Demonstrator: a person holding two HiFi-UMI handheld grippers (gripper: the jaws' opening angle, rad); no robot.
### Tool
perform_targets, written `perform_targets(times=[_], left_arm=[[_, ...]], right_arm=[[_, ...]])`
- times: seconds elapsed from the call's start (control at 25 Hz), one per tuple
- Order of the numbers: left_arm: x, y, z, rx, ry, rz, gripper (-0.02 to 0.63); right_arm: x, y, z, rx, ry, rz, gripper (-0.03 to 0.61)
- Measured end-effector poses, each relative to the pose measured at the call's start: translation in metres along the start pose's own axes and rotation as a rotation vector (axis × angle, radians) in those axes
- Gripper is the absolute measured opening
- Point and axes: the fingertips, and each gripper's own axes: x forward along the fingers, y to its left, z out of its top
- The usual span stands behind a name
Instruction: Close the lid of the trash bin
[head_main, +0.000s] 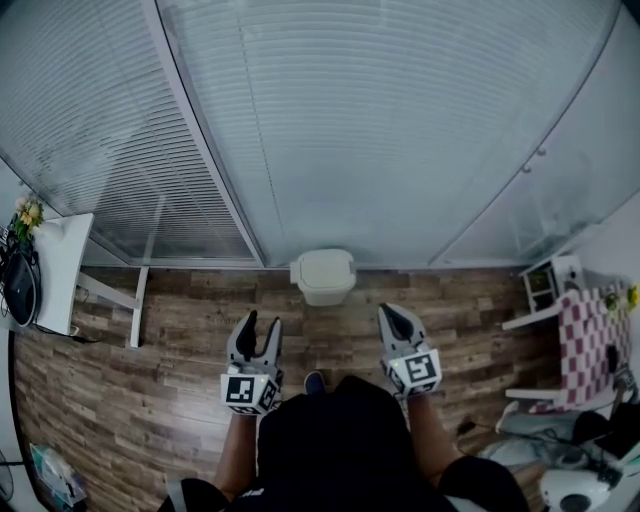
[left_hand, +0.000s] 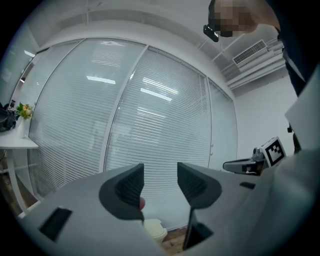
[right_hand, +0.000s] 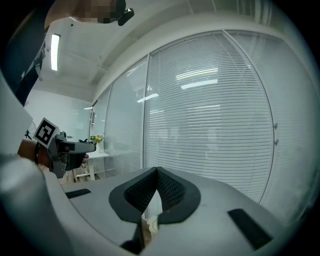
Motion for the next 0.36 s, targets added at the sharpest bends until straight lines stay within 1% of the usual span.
perform_targets(times=[0.2,0.36], left_arm=[[-0.004,0.006,-0.004,0.011,0.002,0.004,0.201],[0.0,0.011,-0.008,-0.01,0.022,0.0,0.201]], right_arm=[[0.001,0.004,0.002,-0.003,-0.009,-0.001,0.003],[0.004,0.011,0.005,0.003,-0.018,0.012,0.003]])
